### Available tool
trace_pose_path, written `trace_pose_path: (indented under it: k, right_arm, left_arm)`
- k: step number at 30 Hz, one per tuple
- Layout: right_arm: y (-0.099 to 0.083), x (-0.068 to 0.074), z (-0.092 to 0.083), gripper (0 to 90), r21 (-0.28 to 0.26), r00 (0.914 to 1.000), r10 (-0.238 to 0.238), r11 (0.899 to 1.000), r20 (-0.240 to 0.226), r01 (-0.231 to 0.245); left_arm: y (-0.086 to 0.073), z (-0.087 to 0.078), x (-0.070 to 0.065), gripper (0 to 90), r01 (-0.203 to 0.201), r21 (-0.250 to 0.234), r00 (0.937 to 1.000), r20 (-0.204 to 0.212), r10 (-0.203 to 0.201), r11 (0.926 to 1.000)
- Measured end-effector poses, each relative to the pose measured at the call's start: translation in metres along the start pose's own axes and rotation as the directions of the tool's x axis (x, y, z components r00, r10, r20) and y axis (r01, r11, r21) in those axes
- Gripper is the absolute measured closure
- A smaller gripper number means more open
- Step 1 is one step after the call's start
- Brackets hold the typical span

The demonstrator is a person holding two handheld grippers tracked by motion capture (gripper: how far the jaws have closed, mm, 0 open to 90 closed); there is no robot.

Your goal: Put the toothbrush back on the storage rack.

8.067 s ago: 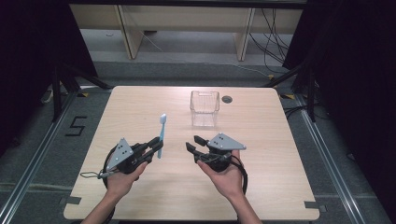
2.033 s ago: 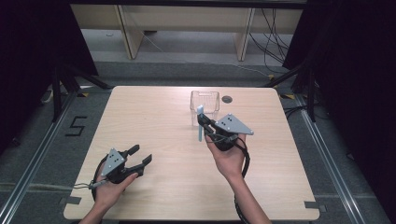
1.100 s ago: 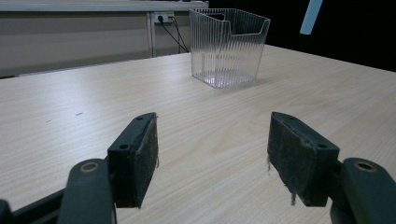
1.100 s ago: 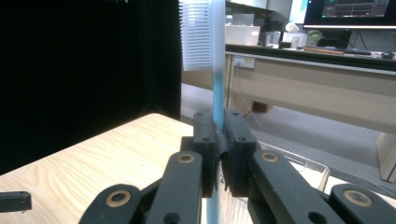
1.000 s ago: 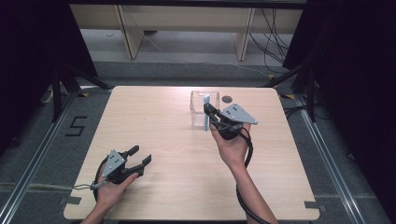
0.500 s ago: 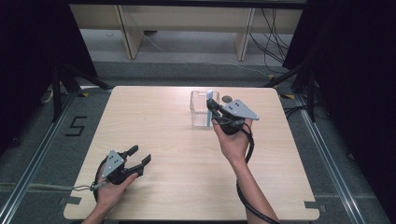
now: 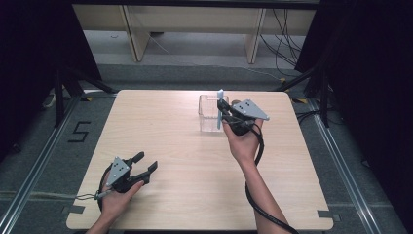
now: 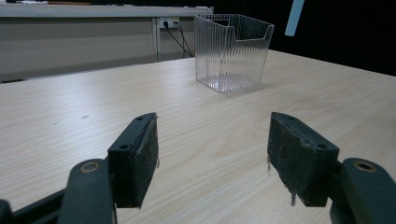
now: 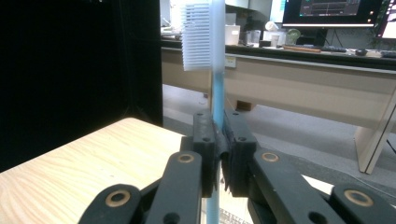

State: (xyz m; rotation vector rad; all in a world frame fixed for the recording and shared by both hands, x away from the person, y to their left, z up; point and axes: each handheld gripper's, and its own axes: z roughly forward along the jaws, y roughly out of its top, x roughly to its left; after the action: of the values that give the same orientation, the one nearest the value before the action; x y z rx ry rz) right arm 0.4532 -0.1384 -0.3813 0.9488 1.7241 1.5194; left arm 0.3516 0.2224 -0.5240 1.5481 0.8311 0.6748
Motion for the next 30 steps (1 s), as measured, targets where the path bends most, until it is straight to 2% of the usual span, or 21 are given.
trace_pose_path:
  k: [1, 3, 5, 7, 9, 11, 12, 13, 14, 16, 17, 18, 20, 21, 24, 25, 26, 30]
  right_arm:
    - [0.001, -0.001, 0.001, 85.3, -0.012, 0.9999, -0.013, 1.000, -0.001, 0.013]
    - [0.002, -0.001, 0.002, 85.3, -0.002, 0.9999, 0.015, 1.000, 0.004, -0.015]
    - [0.004, -0.004, 0.004, 85.3, -0.007, 0.9999, -0.008, 1.000, 0.012, 0.009]
    - [0.005, -0.004, 0.006, 85.3, -0.003, 0.9998, 0.019, 1.000, 0.007, -0.019]
    - [0.007, -0.005, 0.007, 85.3, -0.004, 1.0000, 0.000, 1.000, 0.010, 0.000]
    - [0.008, -0.007, 0.009, 85.3, -0.009, 0.9998, 0.004, 1.000, 0.017, -0.003]
    - [0.008, -0.007, 0.010, 85.3, -0.005, 0.9999, 0.013, 1.000, 0.005, -0.012]
    - [0.008, -0.007, 0.010, 85.3, 0.001, 0.9996, 0.020, 1.000, 0.020, -0.020]
    - [0.009, -0.009, 0.011, 85.3, -0.010, 0.9998, 0.003, 1.000, 0.018, -0.003]
    - [0.010, -0.010, 0.013, 85.3, -0.016, 0.9997, 0.011, 1.000, 0.020, -0.011]
    - [0.011, -0.012, 0.013, 85.3, -0.016, 0.9997, -0.008, 1.000, 0.023, 0.008]
    - [0.011, -0.012, 0.014, 85.3, -0.012, 0.9997, 0.008, 1.000, 0.024, -0.008]
    - [0.011, -0.013, 0.016, 85.3, -0.011, 0.9999, 0.006, 1.000, 0.012, -0.006]
    - [0.011, -0.013, 0.016, 85.3, -0.009, 0.9994, 0.016, 1.000, 0.029, -0.016]
    - [0.012, -0.016, 0.018, 85.3, -0.012, 0.9995, 0.009, 1.000, 0.031, -0.009]
    - [0.012, -0.015, 0.018, 85.3, -0.002, 0.9989, 0.031, 1.000, 0.035, -0.030]
    - [0.012, -0.017, 0.020, 85.3, -0.014, 0.9993, 0.012, 1.000, 0.036, -0.012]
    - [0.013, -0.020, 0.022, 85.3, -0.009, 0.9990, 0.016, 1.000, 0.042, -0.016]
  left_arm:
    - [0.000, 0.000, 0.000, 33.3, 0.001, -0.001, 1.0000, 0.000, -0.001, 1.0000]
    - [0.000, 0.000, 0.000, 33.3, 0.003, -0.001, 1.0000, -0.001, -0.003, 1.0000]
    - [0.000, 0.000, 0.000, 33.3, 0.003, -0.002, 1.0000, -0.001, -0.003, 1.0000]
    - [0.000, 0.000, 0.000, 33.3, 0.004, -0.002, 1.0000, 0.000, -0.004, 1.0000]
    - [0.000, 0.000, 0.000, 33.3, 0.004, -0.002, 1.0000, 0.000, -0.004, 1.0000]
    - [0.000, 0.000, 0.000, 33.3, 0.005, -0.001, 1.0000, 0.000, -0.005, 1.0000]
    - [0.000, 0.000, 0.000, 33.3, 0.006, -0.002, 1.0000, 0.000, -0.006, 1.0000]
    - [0.000, 0.000, 0.000, 33.3, 0.006, 0.000, 1.0000, -0.001, -0.006, 1.0000]
    - [0.000, 0.000, 0.000, 33.3, 0.006, 0.000, 1.0000, -0.001, -0.006, 1.0000]
    - [0.000, 0.000, 0.000, 33.3, 0.007, 0.001, 1.0000, -0.002, -0.007, 1.0000]
    - [0.000, 0.000, 0.000, 33.3, 0.006, 0.001, 1.0000, -0.002, -0.006, 1.0000]
    - [0.000, 0.000, 0.000, 33.3, 0.004, 0.002, 1.0000, -0.002, -0.004, 1.0000]
    - [0.000, 0.000, 0.000, 33.3, 0.004, 0.002, 1.0000, -0.002, -0.004, 1.0000]
    - [0.000, 0.000, 0.000, 33.3, 0.005, 0.002, 1.0000, -0.002, -0.005, 1.0000]
    - [0.000, 0.000, 0.000, 33.3, 0.005, 0.006, 1.0000, -0.003, -0.005, 1.0000]
    - [0.000, 0.000, 0.000, 33.3, 0.005, 0.007, 1.0000, -0.003, -0.005, 1.0000]
    - [0.000, 0.000, 0.000, 33.3, 0.004, 0.007, 1.0000, -0.003, -0.004, 1.0000]
    - [0.000, 0.000, 0.000, 33.3, 0.004, 0.008, 1.0000, -0.003, -0.004, 1.0000]
